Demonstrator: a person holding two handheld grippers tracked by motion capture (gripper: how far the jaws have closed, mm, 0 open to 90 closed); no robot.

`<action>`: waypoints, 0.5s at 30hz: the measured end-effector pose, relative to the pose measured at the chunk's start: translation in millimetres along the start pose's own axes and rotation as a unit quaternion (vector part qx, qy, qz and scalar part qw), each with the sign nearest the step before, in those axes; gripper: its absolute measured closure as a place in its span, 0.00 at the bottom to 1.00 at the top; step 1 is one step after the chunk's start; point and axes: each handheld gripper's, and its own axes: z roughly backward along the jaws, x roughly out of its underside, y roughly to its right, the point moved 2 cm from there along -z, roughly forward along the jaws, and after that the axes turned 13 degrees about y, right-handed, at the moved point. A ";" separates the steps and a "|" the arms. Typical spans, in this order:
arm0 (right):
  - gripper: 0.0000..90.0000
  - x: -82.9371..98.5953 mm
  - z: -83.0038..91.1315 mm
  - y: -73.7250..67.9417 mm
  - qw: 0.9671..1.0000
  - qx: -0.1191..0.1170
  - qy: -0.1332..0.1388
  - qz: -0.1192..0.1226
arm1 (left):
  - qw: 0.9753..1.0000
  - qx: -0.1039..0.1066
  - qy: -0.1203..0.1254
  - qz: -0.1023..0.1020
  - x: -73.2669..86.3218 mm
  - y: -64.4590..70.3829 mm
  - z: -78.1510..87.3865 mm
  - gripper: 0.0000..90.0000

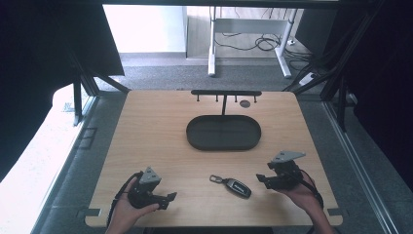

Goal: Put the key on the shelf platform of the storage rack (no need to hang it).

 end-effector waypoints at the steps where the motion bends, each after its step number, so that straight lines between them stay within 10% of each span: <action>1: 0.41 -2.3 -1.3 -2.1 1.000 -0.003 -0.003 0.005 | 1.000 0.000 0.001 0.001 -0.1 0.2 0.2 0.24; 15: 0.42 -14.4 -29.3 -21.1 0.998 -0.047 -0.045 0.022 | 1.000 -0.001 -0.004 0.002 1.9 -1.2 -2.3 0.24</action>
